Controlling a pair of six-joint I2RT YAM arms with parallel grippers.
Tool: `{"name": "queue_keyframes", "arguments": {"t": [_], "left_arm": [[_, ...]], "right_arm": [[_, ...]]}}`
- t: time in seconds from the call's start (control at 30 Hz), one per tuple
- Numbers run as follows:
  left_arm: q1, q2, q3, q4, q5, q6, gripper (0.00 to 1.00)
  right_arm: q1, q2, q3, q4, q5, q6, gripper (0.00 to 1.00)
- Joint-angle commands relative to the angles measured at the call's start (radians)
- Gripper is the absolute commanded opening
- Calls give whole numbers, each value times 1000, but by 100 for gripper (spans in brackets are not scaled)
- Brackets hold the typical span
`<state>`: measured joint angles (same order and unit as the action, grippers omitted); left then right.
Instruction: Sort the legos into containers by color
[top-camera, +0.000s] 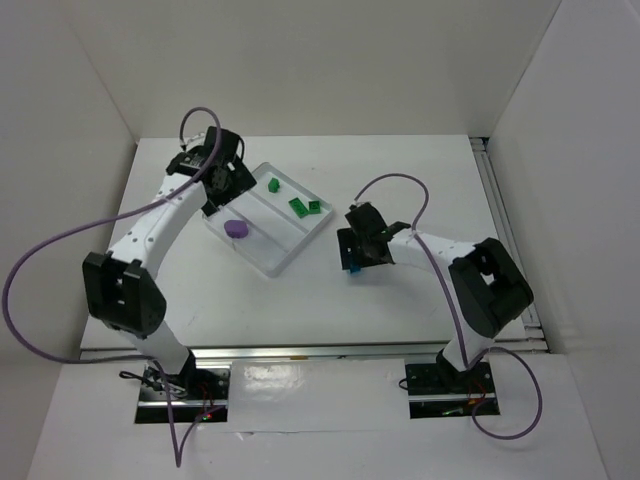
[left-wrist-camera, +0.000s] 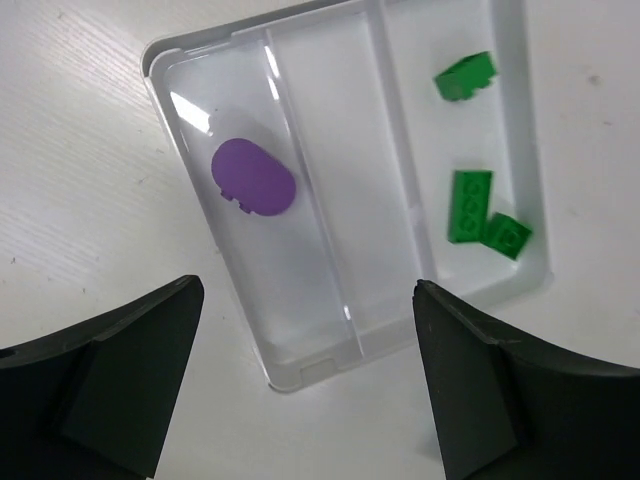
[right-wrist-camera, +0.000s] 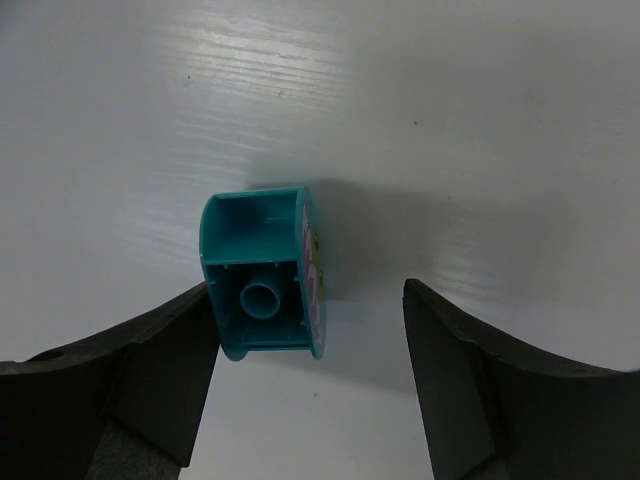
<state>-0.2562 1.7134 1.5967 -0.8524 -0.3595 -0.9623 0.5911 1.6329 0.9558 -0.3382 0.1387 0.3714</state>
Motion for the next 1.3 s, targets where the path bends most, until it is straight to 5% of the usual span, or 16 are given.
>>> {"name": "queue_keyframes", "arguments": {"t": [0.0,0.1,0.13,0.27,0.57,1.0,1.1,1.27], "left_arm": [[-17,-124,-1,-14,-42,37,98],[-26,-179,-1,-14,-61,59,98],[-26,-190,-1,-14,-61,59,98],[-26,-235,-1,-14,-61,82,97],[-48,-417,-129,70,-45,96,97],[-38,-503,-129,35,-35,94,97],[-38,-503,-138,35,-25,94,97],[-38,-494,-138,35,-7,94,97]], "right_arm": [[18,13,43,64,-4,-34,77],[36,22,54,54,21,-34,64],[45,22,54,45,47,-20,47],[64,-18,106,16,79,-11,23],[153,102,431,30,25,-43,23],[203,472,828,77,-44,-63,32],[214,493,839,77,-44,-63,70],[214,505,871,65,-22,-63,84]]}}
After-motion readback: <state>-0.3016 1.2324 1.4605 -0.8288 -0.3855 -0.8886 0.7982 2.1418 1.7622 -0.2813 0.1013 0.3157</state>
